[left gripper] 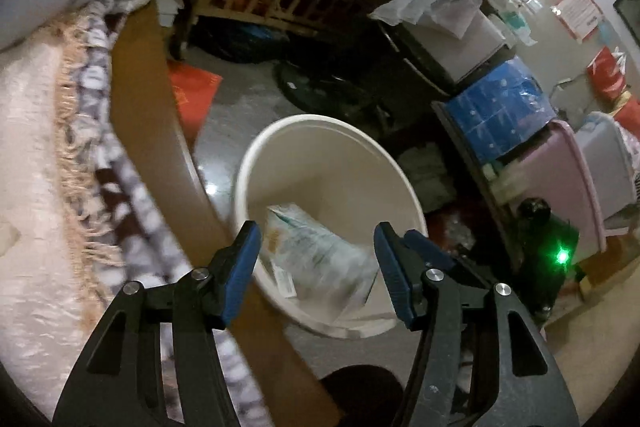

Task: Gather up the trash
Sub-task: 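Carry both items to the white bucket and open both grippers over it, then return both grippers to the trash pile on the bed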

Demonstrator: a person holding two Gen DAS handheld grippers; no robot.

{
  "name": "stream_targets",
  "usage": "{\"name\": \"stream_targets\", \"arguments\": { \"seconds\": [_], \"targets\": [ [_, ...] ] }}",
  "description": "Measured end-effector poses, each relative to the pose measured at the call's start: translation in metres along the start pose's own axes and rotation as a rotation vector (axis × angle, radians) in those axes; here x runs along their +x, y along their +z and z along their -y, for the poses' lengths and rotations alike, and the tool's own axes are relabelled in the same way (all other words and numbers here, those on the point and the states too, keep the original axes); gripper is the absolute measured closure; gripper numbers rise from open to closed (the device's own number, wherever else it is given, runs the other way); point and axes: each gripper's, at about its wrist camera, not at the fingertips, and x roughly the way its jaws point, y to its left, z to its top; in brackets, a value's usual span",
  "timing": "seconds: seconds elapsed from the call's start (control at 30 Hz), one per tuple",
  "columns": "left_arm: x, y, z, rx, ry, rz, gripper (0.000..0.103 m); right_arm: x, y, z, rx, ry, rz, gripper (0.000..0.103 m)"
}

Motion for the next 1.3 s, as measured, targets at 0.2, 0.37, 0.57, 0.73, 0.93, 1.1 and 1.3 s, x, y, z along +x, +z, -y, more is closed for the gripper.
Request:
{"name": "stream_targets", "arguments": {
  "seconds": [0.2, 0.37, 0.57, 0.73, 0.93, 1.1, 1.3],
  "targets": [
    [-0.037, -0.013, -0.016, 0.051, 0.165, 0.062, 0.044, 0.006, -0.005, -0.014, -0.024, 0.015, -0.026, 0.059],
    [-0.071, -0.031, -0.04, 0.075, 0.313, 0.114, 0.044, 0.005, -0.007, -0.04, -0.074, 0.038, -0.032, 0.059],
    [-0.114, -0.049, -0.075, 0.044, 0.418, 0.172, 0.044, 0.002, -0.01, -0.09, -0.138, 0.089, -0.031, 0.053],
    [-0.148, -0.061, -0.095, 0.042, 0.513, 0.215, 0.044, -0.003, -0.013, -0.137, -0.205, 0.144, -0.024, 0.049],
    [-0.191, -0.078, -0.116, 0.019, 0.585, 0.255, 0.044, -0.002, -0.019, -0.191, -0.274, 0.207, -0.032, 0.047],
    [-0.228, -0.09, -0.137, -0.03, 0.628, 0.285, 0.044, -0.002, -0.031, -0.238, -0.344, 0.276, -0.05, 0.045],
    [-0.275, -0.109, -0.168, -0.066, 0.695, 0.315, 0.044, -0.004, -0.046, -0.289, -0.425, 0.359, -0.068, 0.042]
  ]
}}
